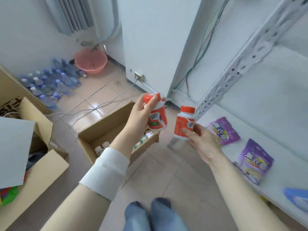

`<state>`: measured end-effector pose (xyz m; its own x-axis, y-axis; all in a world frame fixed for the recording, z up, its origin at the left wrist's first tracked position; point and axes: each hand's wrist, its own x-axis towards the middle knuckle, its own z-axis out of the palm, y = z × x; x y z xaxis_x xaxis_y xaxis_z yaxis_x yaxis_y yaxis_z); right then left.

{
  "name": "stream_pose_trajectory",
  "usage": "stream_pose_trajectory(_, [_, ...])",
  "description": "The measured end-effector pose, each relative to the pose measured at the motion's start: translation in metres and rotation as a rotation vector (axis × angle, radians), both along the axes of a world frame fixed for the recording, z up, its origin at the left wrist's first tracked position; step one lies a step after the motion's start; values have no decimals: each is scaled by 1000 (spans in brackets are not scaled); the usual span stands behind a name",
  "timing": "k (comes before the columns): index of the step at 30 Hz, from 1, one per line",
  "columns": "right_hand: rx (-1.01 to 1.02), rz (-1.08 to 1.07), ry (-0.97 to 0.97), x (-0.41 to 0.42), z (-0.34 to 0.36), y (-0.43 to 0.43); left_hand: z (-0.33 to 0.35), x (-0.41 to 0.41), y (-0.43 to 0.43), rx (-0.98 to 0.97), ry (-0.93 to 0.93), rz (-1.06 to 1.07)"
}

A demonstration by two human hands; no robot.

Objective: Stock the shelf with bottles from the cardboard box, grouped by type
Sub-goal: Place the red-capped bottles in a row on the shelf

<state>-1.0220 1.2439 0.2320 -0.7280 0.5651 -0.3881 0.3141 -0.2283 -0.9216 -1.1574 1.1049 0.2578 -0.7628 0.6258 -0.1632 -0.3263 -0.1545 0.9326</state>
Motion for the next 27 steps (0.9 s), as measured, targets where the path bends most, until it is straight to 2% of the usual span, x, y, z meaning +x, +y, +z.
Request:
stream_pose_trajectory(4, [151,-139,99,89,57,35,68,71,56,87,160,-121])
stream_pose_trajectory(8, [221,-308,205,187,108,80,122,158,126,170,242,-220])
stream_pose_trajectory(12, [282,-375,291,306,161,133,168,261,203,221,294,-345])
stream_pose_trajectory(19, [410,-534,304,494,223,215,224,422,320,267,401,-628])
stream_pose_trajectory(27, [555,-693,321,579,272,318,272,500,446,187,638,-668])
